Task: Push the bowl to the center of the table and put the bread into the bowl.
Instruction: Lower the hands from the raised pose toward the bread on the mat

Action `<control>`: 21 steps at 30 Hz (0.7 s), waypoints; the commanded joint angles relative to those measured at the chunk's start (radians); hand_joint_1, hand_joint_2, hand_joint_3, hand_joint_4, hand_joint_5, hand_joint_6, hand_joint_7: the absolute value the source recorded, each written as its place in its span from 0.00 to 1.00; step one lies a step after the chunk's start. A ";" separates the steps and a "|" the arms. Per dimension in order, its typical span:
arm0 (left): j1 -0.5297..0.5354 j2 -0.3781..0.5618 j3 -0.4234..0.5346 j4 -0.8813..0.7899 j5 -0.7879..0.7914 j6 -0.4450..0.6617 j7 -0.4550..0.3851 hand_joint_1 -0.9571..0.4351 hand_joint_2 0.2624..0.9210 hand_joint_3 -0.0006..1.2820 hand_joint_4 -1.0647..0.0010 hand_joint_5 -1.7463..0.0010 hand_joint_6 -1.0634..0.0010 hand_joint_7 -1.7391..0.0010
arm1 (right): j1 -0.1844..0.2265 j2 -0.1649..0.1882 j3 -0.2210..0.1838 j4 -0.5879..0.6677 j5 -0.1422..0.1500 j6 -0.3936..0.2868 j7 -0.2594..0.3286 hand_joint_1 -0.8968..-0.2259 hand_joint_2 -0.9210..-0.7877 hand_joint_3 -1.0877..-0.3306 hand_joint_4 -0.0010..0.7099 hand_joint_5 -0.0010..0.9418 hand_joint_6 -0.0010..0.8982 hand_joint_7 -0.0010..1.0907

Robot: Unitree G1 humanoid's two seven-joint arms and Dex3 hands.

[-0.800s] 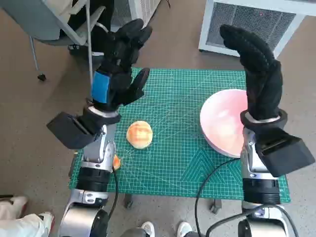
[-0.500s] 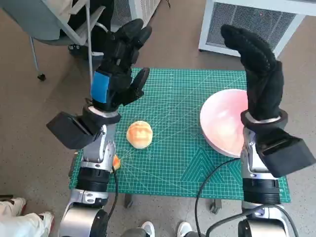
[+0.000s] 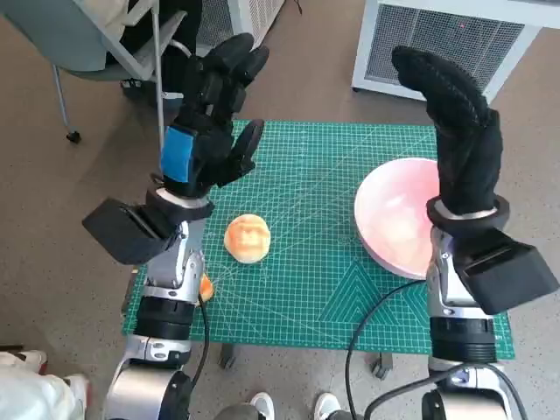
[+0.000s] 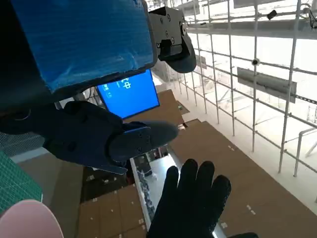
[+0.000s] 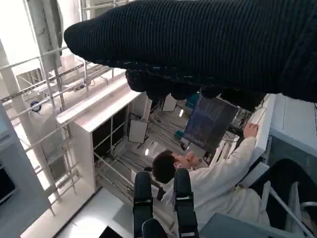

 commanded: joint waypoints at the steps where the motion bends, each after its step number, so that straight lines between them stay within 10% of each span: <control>1: -0.009 0.010 0.002 -0.021 -0.005 0.005 -0.002 0.41 0.95 0.45 1.00 0.70 1.00 0.55 | 0.033 -0.009 -0.006 0.008 0.008 -0.005 0.013 0.46 0.00 0.49 0.43 0.01 0.03 0.65; 13: 0.013 0.009 0.004 -0.061 -0.015 0.025 -0.001 0.42 0.88 0.49 1.00 0.71 1.00 0.55 | 0.076 -0.101 -0.108 0.079 0.066 -0.082 0.036 0.47 0.00 0.50 0.44 0.01 0.04 0.60; 21: 0.026 0.008 0.010 -0.075 -0.022 0.035 0.001 0.44 0.87 0.51 1.00 0.71 1.00 0.55 | 0.113 -0.173 -0.234 0.204 0.033 -0.151 -0.075 0.48 0.00 0.49 0.42 0.00 0.09 0.47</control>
